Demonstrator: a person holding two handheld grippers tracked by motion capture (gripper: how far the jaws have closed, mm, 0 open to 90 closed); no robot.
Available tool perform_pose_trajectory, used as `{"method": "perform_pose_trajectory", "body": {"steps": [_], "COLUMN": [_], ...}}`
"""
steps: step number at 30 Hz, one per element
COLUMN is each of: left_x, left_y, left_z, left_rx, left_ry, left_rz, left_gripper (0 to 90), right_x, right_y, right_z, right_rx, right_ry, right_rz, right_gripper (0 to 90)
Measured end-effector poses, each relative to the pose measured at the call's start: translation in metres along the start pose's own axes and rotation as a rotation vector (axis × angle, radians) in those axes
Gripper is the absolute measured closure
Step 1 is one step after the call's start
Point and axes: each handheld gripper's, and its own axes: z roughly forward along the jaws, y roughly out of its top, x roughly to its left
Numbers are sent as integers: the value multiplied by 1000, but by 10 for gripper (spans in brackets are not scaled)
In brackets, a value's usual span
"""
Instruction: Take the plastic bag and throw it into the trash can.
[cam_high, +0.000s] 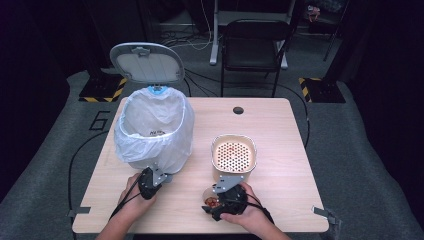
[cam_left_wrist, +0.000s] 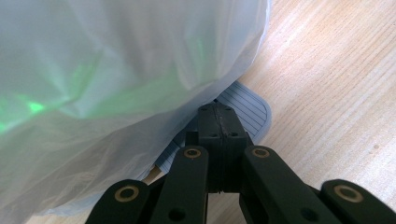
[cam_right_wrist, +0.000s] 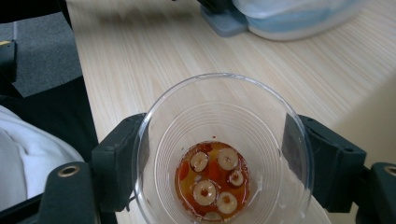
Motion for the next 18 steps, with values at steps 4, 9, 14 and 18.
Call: {"method": "perform_pose_trajectory", "body": {"steps": [4,9,14,18], "left_x": [0,-1,0,-1], "left_y": [0,0,0,0], "left_z": [0,0,0,0], "left_rx": [0,0,1,0], "left_ry": [3,4,2,3], "left_rz": [1,-2,-1,-3], "left_gripper": [900,900,900,900], "right_x": [-5,-23,-40,-56], "right_y": [-15,-41,-57,-66], "right_z": [-20,-53,-72,-86], "right_rx": [-2,7,5,3], "right_ry": [-30,-122,-193,-257], "right_rz": [68,129,196,224], "right_gripper": [234,237,238,238]}}
